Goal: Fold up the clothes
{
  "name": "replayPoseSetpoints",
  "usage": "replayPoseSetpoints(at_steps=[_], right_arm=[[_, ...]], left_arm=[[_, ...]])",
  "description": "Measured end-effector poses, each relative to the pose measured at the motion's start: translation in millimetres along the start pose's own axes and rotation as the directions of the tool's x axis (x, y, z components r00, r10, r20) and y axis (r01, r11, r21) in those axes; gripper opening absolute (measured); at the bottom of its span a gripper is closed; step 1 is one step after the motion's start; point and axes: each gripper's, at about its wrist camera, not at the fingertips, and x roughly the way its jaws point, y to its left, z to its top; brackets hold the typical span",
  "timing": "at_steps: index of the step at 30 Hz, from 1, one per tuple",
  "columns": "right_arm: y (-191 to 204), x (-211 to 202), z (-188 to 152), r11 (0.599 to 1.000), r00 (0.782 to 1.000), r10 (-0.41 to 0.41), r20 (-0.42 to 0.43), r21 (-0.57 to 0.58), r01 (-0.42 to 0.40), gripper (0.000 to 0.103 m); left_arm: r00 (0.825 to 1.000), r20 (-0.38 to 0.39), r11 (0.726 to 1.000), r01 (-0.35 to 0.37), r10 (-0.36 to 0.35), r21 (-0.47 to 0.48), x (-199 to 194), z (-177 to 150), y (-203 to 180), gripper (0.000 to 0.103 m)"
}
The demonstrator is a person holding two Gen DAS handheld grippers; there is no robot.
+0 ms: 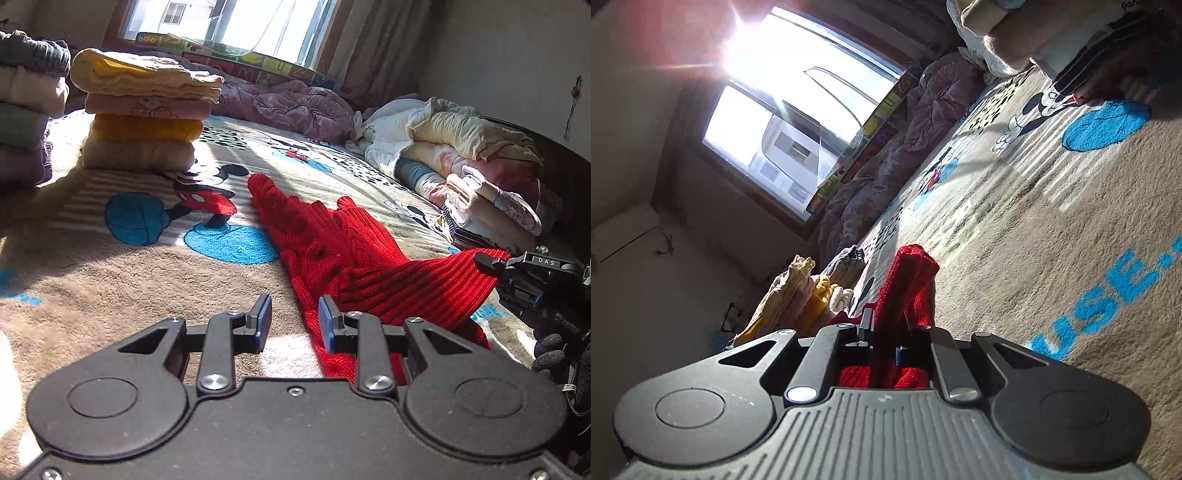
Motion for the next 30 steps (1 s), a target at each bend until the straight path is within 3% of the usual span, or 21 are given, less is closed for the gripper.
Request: replayPoseSetpoints(at_steps=[4,7,10,13,16,22,30], right_arm=[[0.3,-1.8,1.7,1.000,1.000,0.010,0.007,0.001,-0.010,0.012],[0.7,-0.7,0.5,1.000,1.000,0.011,-0.006,-0.006,-0.011,0.012],[0.3,-0.9,0.5,1.000,1.000,0.014,-0.014,-0.001,-0.014,0.012],[-1.0,-1.0,0.3,1.000,1.000,0.013,-0.026,-0.002,-0.014,0.012],[0.8,-3.1,0.9,0.999,0.999,0.046,-0.026,0.003,-0.046,0.012],[12.3,-11.6,2.4,0.991,0.991,0.130,-0.043,-0.023,-0.131,0.012],[14.0,-22.4,6.6,0.985,0.985,0.160,-0.059,-0.060,-0.164,0.012]], left_arm=[[0.997,-0.070,0.994,0.036,-0.029,0.100,17.8,-9.8,-24.3,0.025],[0.990,-0.139,0.981,0.013,0.015,0.195,34.8,-19.1,-36.8,0.025],[0.987,-0.160,0.988,0.033,-0.009,0.149,33.5,-8.7,-27.9,0.025],[0.997,-0.076,0.992,-0.008,0.018,0.123,25.8,9.5,-17.4,0.025],[0.999,-0.009,0.999,-0.037,0.037,0.018,31.9,28.0,1.0,0.025],[0.998,-0.002,0.998,-0.060,0.060,-0.022,76.7,55.9,14.9,0.025],[0.998,-0.005,0.997,-0.070,0.070,-0.033,147.8,94.5,44.4,0.023]])
